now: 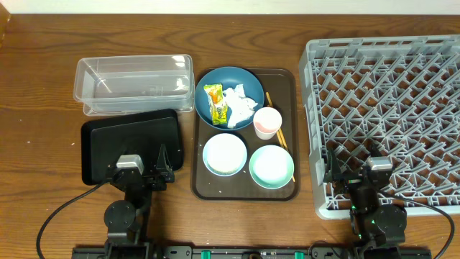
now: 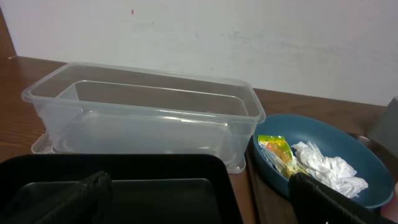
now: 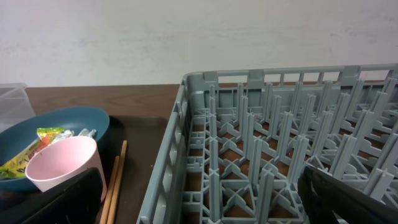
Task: Sort waste into correct bins and load items into the dishwasher rack
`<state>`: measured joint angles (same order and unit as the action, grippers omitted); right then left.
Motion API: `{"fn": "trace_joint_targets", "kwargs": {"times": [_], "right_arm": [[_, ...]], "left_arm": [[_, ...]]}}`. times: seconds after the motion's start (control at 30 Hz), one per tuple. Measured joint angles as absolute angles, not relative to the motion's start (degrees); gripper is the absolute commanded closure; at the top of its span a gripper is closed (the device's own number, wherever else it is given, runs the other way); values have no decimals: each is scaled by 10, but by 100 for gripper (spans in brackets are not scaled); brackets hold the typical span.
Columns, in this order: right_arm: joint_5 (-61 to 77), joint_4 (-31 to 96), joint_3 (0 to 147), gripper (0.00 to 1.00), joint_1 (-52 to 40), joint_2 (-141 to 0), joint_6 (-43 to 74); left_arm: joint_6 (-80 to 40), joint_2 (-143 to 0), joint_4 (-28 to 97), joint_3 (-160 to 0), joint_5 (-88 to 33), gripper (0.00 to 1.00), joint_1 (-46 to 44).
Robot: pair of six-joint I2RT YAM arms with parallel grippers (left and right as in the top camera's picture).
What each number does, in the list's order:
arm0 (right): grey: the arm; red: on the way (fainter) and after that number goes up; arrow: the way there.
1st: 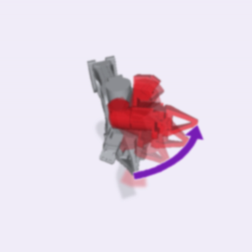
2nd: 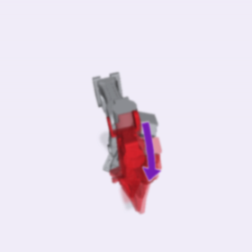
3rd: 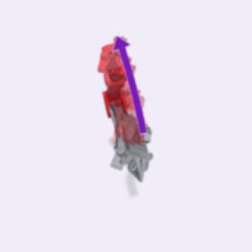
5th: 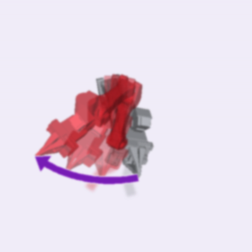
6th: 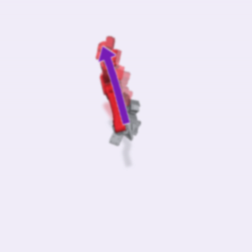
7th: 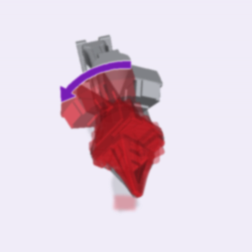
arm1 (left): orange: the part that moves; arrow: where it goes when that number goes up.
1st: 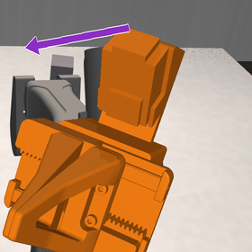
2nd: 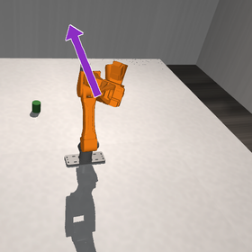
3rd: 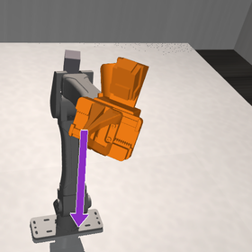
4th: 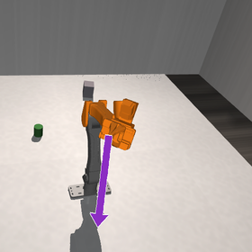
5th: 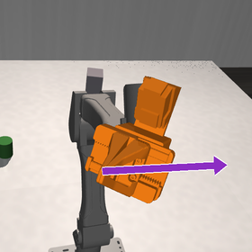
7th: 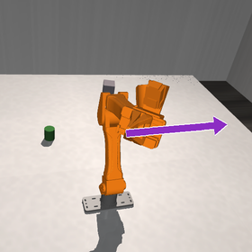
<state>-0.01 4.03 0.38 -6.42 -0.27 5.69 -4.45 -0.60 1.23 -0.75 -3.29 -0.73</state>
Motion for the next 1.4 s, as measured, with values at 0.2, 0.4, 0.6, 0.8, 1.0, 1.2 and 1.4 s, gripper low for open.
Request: {"fn": "trace_joint_targets", "kwargs": {"times": [0.2,0.4,0.6,0.8,1.0,1.2,1.4], "right_arm": [[33,38,4,1,-64,-4,57],[43,37,4,1,-64,-4,57],[45,37,4,1,-64,-4,57],[45,37,4,1,-64,-4,57],[45,37,4,1,-64,-4,57],[45,37,4,1,-64,-4,57],[45,37,4,1,-64,-4,57]], "left_arm": [[-44,-6,12,-8,-33,6,-7],[-44,-6,12,-8,-33,7,-7],[-45,-6,12,-8,-33,7,-7],[-44,-6,12,-8,-33,6,-7],[-44,-6,12,-8,-33,7,-7],[-44,-6,12,-8,-33,7,-7],[-44,-6,12,-8,-33,7,-7]]}}
